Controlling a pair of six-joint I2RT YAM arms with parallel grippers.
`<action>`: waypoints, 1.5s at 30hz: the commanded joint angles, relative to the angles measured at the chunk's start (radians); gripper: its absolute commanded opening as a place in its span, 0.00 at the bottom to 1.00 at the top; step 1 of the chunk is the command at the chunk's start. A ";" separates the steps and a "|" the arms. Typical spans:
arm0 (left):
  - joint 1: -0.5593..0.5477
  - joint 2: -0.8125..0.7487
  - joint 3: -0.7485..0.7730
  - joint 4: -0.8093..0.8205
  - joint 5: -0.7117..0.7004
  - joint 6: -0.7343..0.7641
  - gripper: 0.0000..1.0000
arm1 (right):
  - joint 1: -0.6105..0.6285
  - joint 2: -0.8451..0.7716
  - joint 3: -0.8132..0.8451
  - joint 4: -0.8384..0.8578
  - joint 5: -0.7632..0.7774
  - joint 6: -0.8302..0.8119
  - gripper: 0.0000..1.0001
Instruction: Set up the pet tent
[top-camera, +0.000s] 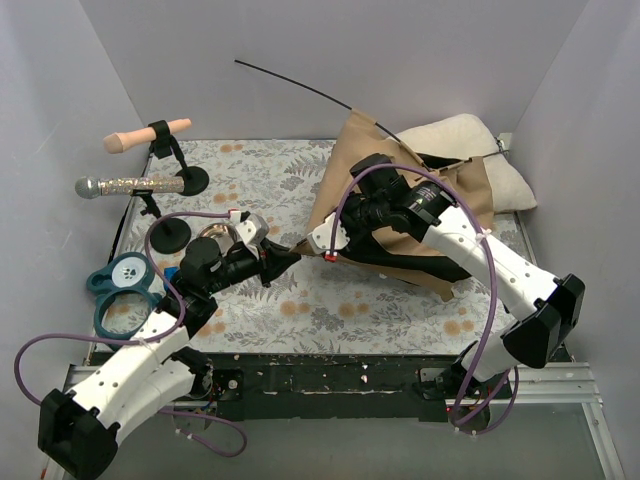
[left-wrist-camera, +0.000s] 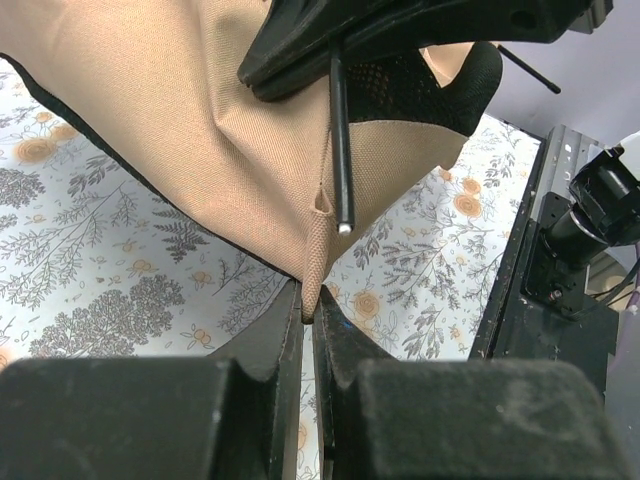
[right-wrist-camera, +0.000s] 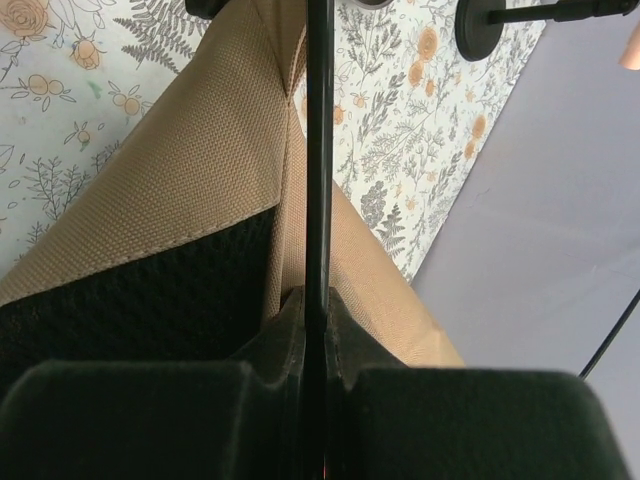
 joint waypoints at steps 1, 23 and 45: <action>0.020 -0.059 0.023 -0.030 0.008 0.023 0.00 | -0.043 0.018 0.003 -0.050 0.193 -0.015 0.01; 0.022 -0.160 -0.033 -0.088 -0.005 0.072 0.00 | -0.125 0.014 0.050 -0.125 0.169 -0.023 0.01; 0.023 -0.120 0.032 -0.105 0.056 0.163 0.00 | -0.031 0.064 0.097 -0.126 0.052 0.057 0.01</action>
